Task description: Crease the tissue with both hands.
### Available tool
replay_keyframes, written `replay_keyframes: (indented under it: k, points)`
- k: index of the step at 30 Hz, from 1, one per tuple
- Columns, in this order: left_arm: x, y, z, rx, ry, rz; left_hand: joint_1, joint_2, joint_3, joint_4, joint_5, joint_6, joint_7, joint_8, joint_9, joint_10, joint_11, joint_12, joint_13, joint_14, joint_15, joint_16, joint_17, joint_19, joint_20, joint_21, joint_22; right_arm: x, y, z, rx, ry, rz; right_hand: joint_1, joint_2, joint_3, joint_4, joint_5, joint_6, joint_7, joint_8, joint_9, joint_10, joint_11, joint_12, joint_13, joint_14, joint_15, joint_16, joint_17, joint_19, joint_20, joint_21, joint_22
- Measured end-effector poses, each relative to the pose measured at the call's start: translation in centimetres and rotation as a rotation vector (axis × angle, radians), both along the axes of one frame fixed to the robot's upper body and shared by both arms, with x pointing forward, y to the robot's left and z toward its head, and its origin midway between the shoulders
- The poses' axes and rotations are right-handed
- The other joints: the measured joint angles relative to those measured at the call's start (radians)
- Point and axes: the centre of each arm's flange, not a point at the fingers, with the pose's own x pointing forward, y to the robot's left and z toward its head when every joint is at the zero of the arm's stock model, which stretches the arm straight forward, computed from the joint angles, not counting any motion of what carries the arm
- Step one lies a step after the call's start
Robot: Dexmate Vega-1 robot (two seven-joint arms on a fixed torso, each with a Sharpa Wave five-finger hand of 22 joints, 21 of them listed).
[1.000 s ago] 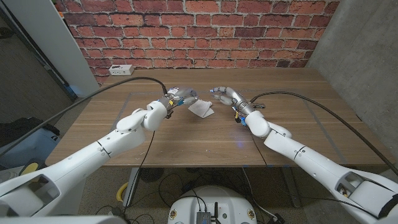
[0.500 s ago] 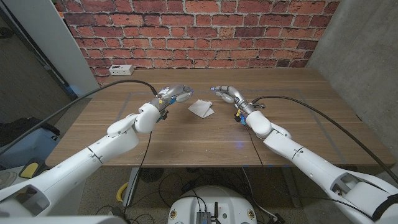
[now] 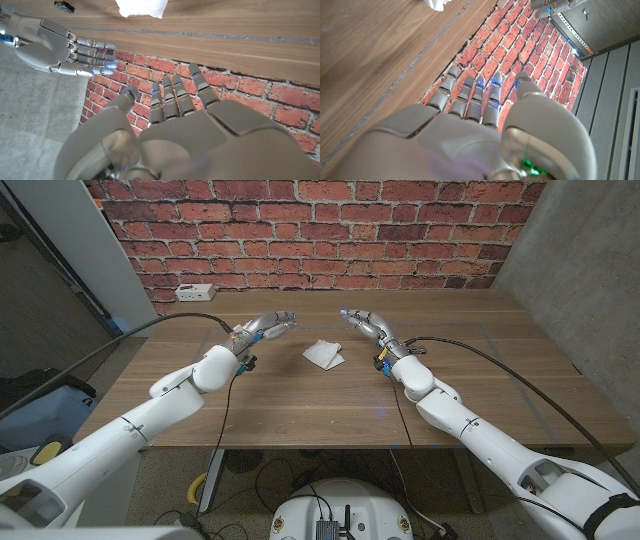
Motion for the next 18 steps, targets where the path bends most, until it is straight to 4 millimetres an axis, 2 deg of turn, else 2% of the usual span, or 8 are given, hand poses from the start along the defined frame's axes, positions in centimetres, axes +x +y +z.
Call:
replay_keyframes:
  k: [1,4,6,7,11,14,15,18]
  points:
    - [1.2,2.9,-0.3,-0.015,0.023,0.04,-0.006,-0.005,-0.001,0.001,0.0,-0.01,0.0,0.0,0.0,-0.01,-0.001,-0.002,-0.002,-0.005,0.0,0.0,-0.002,-0.002,-0.002,0.0,0.0,-0.1,0.0,0.2,0.057,0.017,0.039,-0.003,-0.003,0.0,0.0,0.0,-0.003,0.003,0.0,0.0,-0.002,0.002,0.0,0.0,0.0,0.0,0.0,-0.003,0.0,0.0,0.0,0.001]
    - [1.6,4.1,-0.6,-0.044,0.042,0.007,-0.019,0.001,-0.007,0.006,-0.005,-0.034,-0.002,0.0,0.0,-0.027,-0.005,-0.002,-0.009,-0.018,0.002,0.0,-0.002,-0.014,-0.004,-0.008,0.0,-0.2,0.1,0.3,0.097,0.025,0.054,-0.008,-0.008,-0.003,0.003,0.0,-0.003,0.003,0.0,0.0,0.001,0.013,0.0,0.0,0.0,0.0,0.0,-0.005,0.0,0.0,0.0,0.002]
    - [1.2,3.7,-0.4,-0.055,0.042,-0.037,-0.032,-0.003,-0.009,0.017,-0.009,-0.059,-0.002,0.0,-0.004,-0.039,0.001,-0.002,-0.015,-0.032,0.006,0.0,-0.005,-0.025,-0.007,-0.008,-0.001,-0.2,0.2,0.2,0.104,0.027,0.056,-0.014,-0.014,-0.004,0.004,0.0,-0.004,0.011,0.0,0.0,0.0,0.015,0.0,0.0,0.004,0.004,0.0,-0.005,0.0,0.0,0.0,0.002]
    - [1.9,5.0,-0.6,-0.082,0.058,-0.04,-0.039,0.0,-0.013,0.021,-0.009,-0.07,-0.003,0.0,-0.005,-0.048,0.002,-0.002,-0.018,-0.041,0.005,0.0,-0.006,-0.029,-0.01,-0.012,-0.003,-0.2,0.2,0.3,0.13,0.029,0.063,-0.015,-0.015,-0.004,0.004,0.0,-0.005,0.012,0.0,0.0,0.004,0.018,0.0,0.0,0.005,0.005,0.0,-0.005,0.0,0.0,0.0,0.002]
    - [0.7,3.9,0.0,-0.119,0.051,-0.167,-0.066,0.001,-0.018,0.04,-0.012,-0.117,-0.005,0.0,-0.009,-0.084,-0.001,-0.002,-0.033,-0.077,0.005,0.0,-0.01,-0.048,-0.02,-0.025,-0.005,-0.3,0.4,0.0,0.15,0.035,0.067,-0.021,-0.021,-0.008,0.008,0.0,-0.002,0.016,0.0,0.0,0.007,0.022,0.0,0.0,0.006,0.006,0.0,-0.005,0.0,0.0,0.0,0.002]
    - [-0.1,3.3,0.6,-0.146,0.044,-0.25,-0.093,-0.002,-0.025,0.052,-0.02,-0.173,-0.02,0.0,-0.013,-0.14,-0.007,-0.002,-0.056,-0.137,0.003,-0.007,-0.02,-0.078,-0.035,-0.043,-0.005,-0.4,0.6,0.0,0.164,0.038,0.07,-0.026,-0.026,-0.01,0.01,0.0,-0.005,0.019,0.0,0.0,0.007,0.032,0.0,0.0,0.011,0.011,0.0,-0.005,0.0,0.0,0.0,0.002]
    - [3.0,7.9,-1.3,-0.234,0.093,-0.162,-0.098,-0.005,-0.025,0.052,-0.02,-0.194,-0.028,0.0,-0.014,-0.165,-0.012,-0.004,-0.066,-0.164,0.002,-0.01,-0.024,-0.09,-0.041,-0.05,-0.008,-0.5,0.0,0.4,0.234,0.024,0.064,-0.026,-0.026,-0.011,0.011,0.0,-0.005,0.019,0.0,0.0,0.007,0.032,0.0,0.0,0.011,0.011,0.0,-0.005,0.0,0.0,0.0,0.002]
    - [3.3,8.9,-1.5,-0.293,0.097,-0.194,-0.111,-0.006,-0.025,0.052,-0.02,-0.25,-0.047,-0.002,-0.017,-0.241,-0.027,-0.006,-0.093,-0.24,-0.004,-0.012,-0.034,-0.12,-0.06,-0.072,-0.009,-0.5,-0.2,0.4,0.275,0.022,0.061,-0.033,-0.033,-0.015,0.015,0.0,-0.007,0.022,0.0,0.0,0.007,0.032,0.0,0.0,0.011,0.011,-0.006,-0.005,0.0,0.0,0.0,0.002]
